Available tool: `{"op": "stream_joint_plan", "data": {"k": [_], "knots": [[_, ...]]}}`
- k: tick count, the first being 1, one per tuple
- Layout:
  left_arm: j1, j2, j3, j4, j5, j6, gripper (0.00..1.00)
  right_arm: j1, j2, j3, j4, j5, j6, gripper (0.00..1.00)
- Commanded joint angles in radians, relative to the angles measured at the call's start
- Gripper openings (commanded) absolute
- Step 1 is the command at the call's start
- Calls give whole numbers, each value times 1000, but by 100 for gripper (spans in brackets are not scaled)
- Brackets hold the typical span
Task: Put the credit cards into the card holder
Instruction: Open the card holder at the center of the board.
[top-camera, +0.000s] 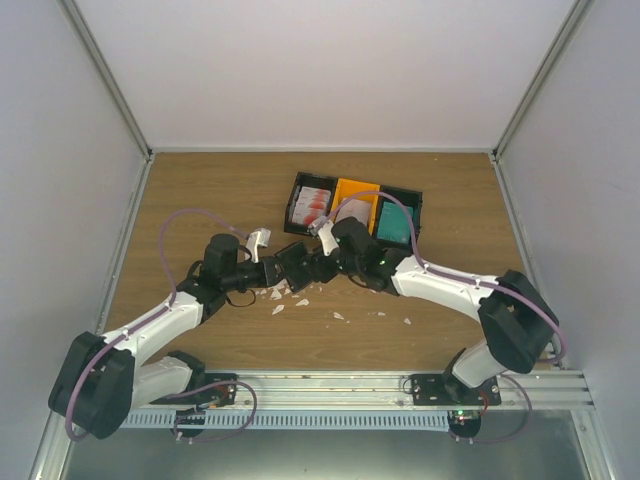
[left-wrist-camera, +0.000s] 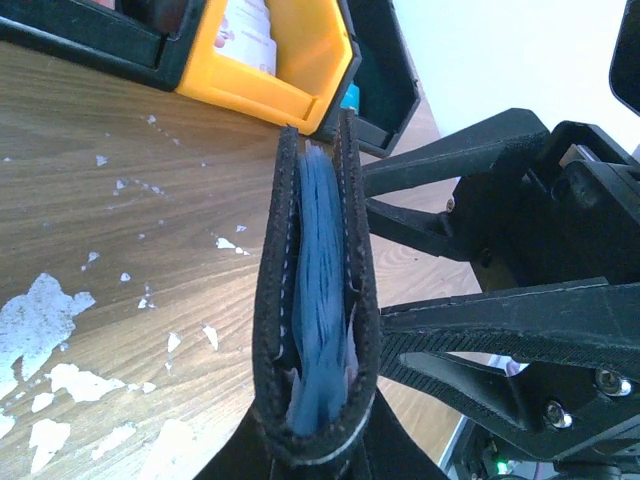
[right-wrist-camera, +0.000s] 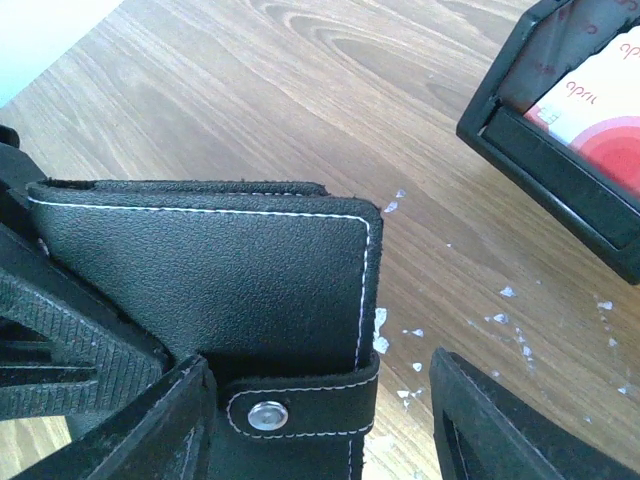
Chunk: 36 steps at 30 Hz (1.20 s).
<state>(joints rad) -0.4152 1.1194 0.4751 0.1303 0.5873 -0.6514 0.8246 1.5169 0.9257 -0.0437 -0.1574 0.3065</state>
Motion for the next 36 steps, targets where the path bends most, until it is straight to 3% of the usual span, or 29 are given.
{"op": "stream_joint_plan", "data": {"k": [1,11,19,23,31,36], "knots": [[-5,4,25,56,17,4,0,4,39,41,-30,31,-3,59],[-5,-30,23,52,-6,14,0,-1,91,52,-165,283,96,45],[-6,-31,23,38,-8,16,0,-61,40,24,-185,296,162,38],[-6,-30,25,40,-7,16,0,-87,-7,3,-136,179,120,39],[-5,-21,30,36,-2,20,0,-109,-88,-64,8,-174,59,60],[-6,-21,29,35,2,19,0,-110,-48,-57,22,-244,55,61]]}}
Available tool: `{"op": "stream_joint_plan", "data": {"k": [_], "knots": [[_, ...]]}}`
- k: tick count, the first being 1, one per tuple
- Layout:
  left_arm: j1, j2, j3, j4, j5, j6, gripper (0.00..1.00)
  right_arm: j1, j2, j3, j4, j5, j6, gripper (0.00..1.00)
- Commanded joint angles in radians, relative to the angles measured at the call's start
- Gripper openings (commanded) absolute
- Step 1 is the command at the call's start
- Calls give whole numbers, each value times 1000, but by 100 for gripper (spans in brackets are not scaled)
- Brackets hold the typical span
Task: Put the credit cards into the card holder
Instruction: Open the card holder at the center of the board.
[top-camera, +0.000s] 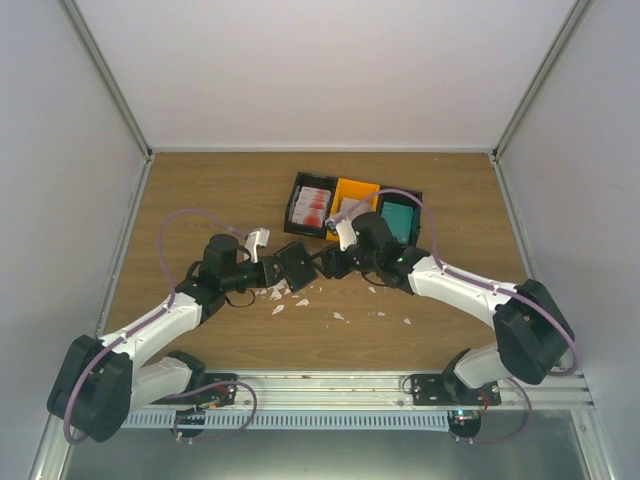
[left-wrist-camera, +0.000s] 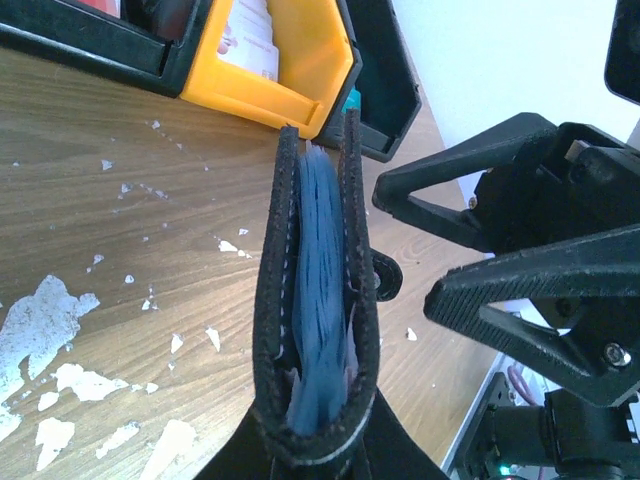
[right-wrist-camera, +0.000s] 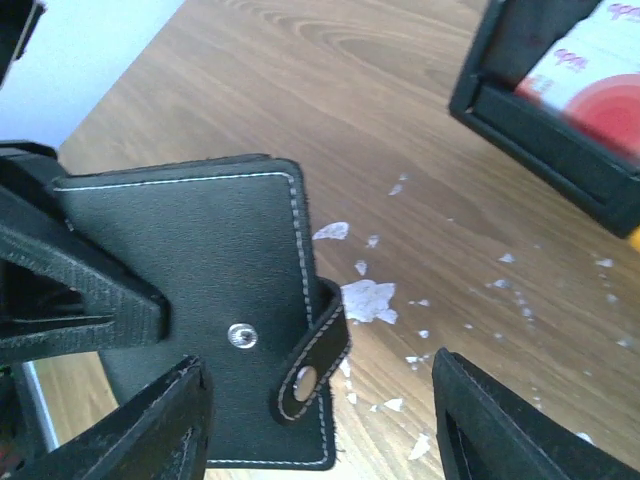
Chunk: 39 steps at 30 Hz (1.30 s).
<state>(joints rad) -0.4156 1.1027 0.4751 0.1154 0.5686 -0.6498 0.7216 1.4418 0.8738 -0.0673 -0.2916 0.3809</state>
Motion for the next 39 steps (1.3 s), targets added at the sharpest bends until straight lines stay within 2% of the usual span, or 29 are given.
{"op": "stream_joint_plan", "data": {"k": [1,4,9,17,18,20,23,26,32,39], "knots": [[-5,-2,30,51,23,17,0,-7,37,-2,42,-106,-22,60],[-6,-1,30,52,30,15,0,-7,55,-4,41,-97,-20,53],[-7,1,32,46,43,20,0,-7,62,-7,60,-67,-14,26],[-7,2,33,34,38,16,0,-7,57,-11,64,-39,-12,1],[-7,4,37,23,30,16,0,-7,54,-12,62,-33,-11,1],[-9,9,48,-2,10,23,7,-7,44,-14,50,-21,-6,0],[-8,20,54,-32,-32,30,27,-7,23,-12,11,-16,1,0],[-9,40,45,-32,-43,25,37,-8,12,-5,-58,-28,6,1],[-14,101,19,0,-43,4,47,-8,35,-1,-193,-84,43,1],[-18,128,26,-31,-96,4,62,-8,27,-18,-215,-131,73,1]]}}
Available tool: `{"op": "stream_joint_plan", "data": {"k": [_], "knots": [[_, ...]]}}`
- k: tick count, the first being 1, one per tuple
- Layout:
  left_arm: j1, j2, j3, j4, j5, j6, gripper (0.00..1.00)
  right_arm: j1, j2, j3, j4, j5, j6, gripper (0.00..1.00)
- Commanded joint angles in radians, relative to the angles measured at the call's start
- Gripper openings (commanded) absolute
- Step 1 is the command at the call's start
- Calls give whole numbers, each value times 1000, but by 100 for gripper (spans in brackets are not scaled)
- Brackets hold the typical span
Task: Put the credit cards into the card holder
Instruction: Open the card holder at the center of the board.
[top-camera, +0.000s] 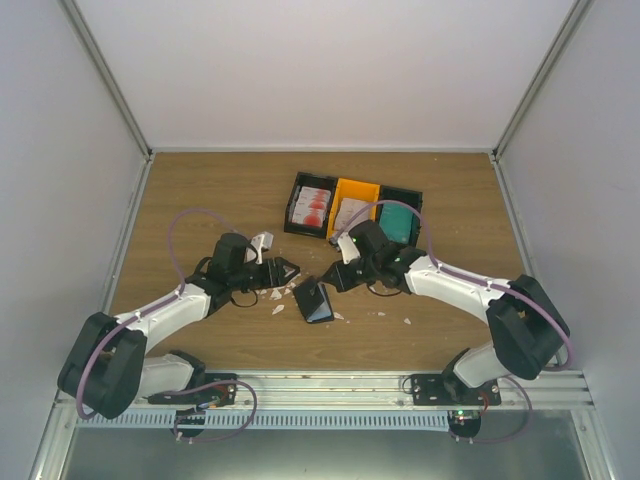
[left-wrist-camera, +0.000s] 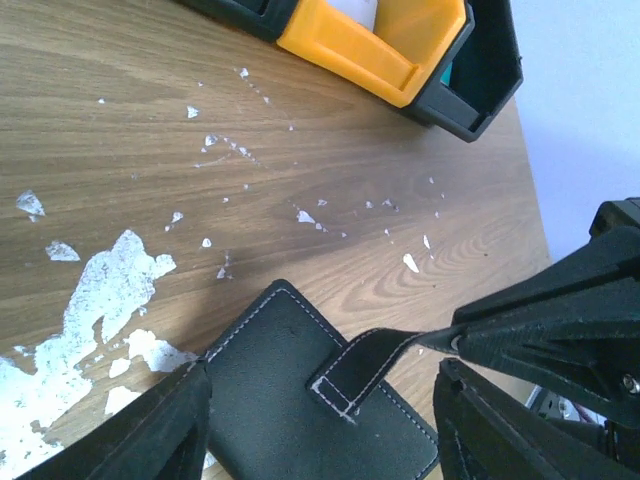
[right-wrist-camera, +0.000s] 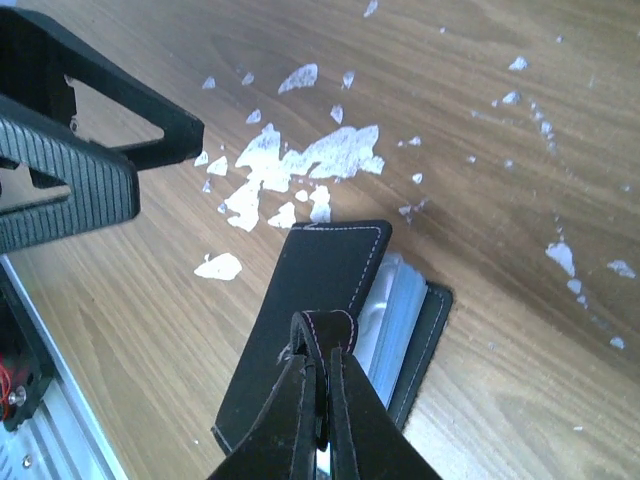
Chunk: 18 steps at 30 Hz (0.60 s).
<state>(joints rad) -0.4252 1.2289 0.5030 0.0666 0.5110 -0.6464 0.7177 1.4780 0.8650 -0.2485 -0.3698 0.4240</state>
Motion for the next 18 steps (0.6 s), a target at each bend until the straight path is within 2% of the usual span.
{"op": "stream_joint_plan", "data": {"k": [1,5,11,18], "knots": [[-8,-1,-3,18,-38,1,64,-4,-9,-7,-31,-69,31,0],[-12,-7,-12,25,-33,-10,68,-4,3,6,-27,-135,41,0],[-28,-3,-35,54,-17,-38,67,-3,11,18,67,-263,127,1],[-30,-13,-47,26,-65,-47,59,-2,15,37,64,-178,143,1]]}}
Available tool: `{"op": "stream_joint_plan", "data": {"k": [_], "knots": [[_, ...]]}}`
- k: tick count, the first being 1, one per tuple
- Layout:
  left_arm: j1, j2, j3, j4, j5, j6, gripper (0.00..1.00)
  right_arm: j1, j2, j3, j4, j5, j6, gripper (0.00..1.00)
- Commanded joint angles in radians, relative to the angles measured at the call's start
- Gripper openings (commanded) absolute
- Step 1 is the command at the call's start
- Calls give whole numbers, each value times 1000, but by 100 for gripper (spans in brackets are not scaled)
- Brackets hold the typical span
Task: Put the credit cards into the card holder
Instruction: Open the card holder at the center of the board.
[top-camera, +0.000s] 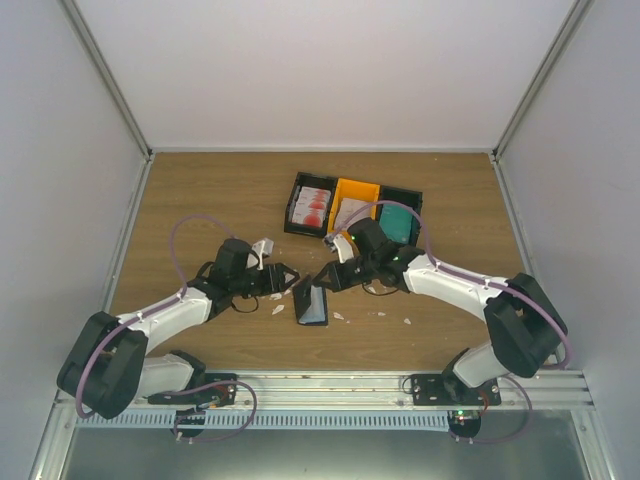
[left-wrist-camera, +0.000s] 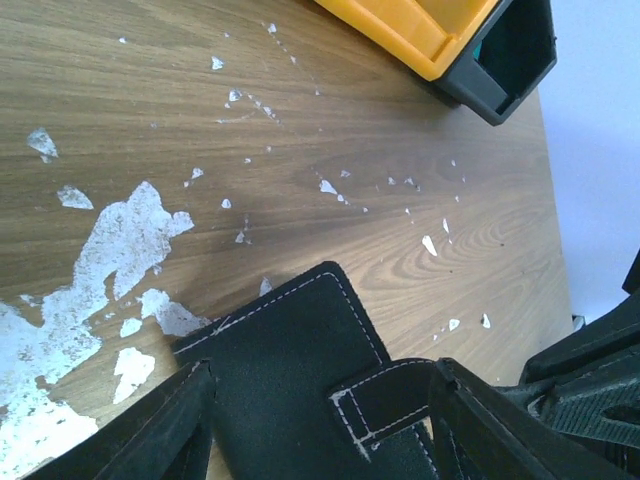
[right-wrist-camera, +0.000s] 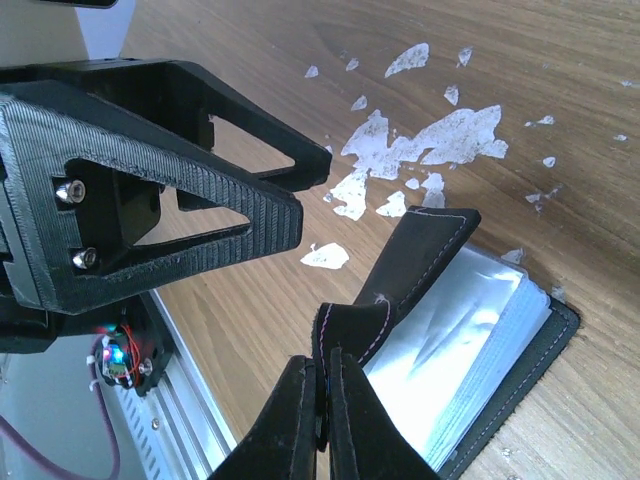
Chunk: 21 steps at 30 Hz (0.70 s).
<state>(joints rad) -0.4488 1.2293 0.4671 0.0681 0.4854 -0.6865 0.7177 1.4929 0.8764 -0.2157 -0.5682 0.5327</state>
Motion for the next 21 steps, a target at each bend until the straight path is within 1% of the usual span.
{"op": "stream_joint_plan", "data": {"k": [1,4,7,12,14,16,18,21], "knots": [[-7,-20,-10,19,-50,-7,59,-3,-4,29,29,32,39,1],[-7,-40,-9,2,-66,0,59,-3,-3,54,-7,107,39,0],[-19,-57,-23,12,-49,4,60,11,18,92,-60,195,6,1],[-71,-64,-52,37,-47,-10,61,57,65,150,-118,257,-65,1],[-93,-61,-52,27,-77,-19,61,80,85,172,-142,290,-107,3],[-110,-67,-50,-22,-152,-33,59,97,105,198,-166,334,-161,4],[-119,-86,-56,-58,-225,-46,58,108,127,220,-191,363,-200,5],[-128,-140,-88,-60,-275,-60,59,112,161,254,-214,377,-227,6]]}}
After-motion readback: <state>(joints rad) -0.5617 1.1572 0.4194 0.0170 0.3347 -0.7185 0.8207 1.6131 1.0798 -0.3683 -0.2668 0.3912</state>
